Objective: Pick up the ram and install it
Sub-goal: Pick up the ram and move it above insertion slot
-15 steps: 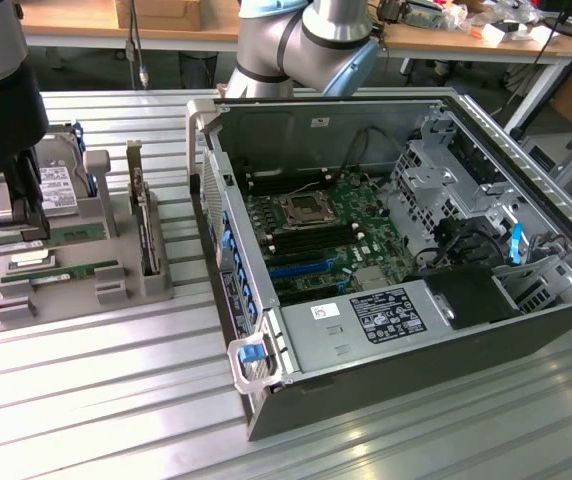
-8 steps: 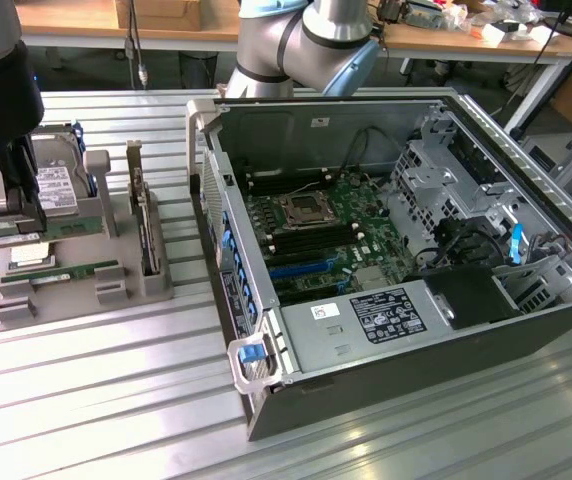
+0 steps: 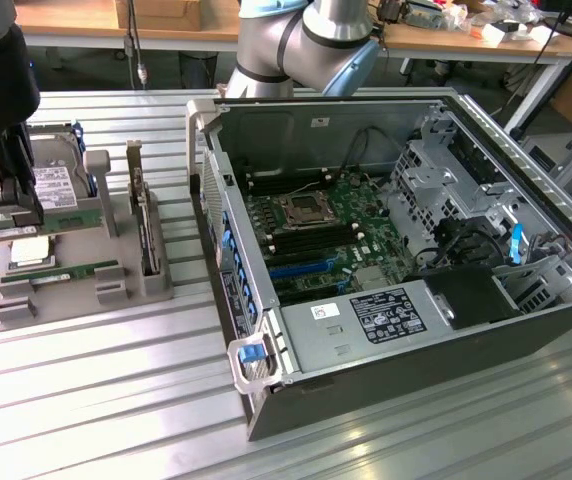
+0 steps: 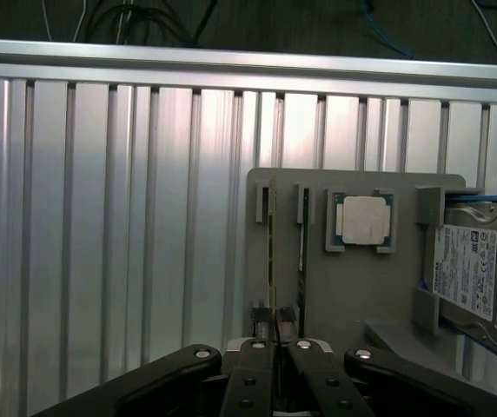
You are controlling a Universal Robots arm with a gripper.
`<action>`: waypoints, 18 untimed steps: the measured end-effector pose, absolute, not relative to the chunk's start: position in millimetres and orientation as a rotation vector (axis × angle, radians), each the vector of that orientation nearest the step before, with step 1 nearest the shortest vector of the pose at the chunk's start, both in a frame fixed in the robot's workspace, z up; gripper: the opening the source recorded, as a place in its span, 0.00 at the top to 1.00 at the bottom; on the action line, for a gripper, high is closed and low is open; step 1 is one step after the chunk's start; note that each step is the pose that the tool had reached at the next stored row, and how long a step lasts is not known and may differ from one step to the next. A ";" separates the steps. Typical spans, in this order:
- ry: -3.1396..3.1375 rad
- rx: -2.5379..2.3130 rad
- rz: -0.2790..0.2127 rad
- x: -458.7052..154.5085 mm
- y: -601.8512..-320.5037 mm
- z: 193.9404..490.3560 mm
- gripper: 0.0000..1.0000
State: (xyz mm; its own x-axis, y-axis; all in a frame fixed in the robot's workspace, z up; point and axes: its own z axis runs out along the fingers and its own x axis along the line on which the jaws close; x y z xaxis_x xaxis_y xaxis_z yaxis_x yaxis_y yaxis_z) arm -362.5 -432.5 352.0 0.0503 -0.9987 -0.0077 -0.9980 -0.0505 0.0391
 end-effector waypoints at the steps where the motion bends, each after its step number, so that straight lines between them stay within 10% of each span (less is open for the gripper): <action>1: -2.149 2.260 -0.051 -362.5 -432.5 353.4 0.88; 18: -2.149 2.260 -0.051 -362.5 -432.5 384.3 0.88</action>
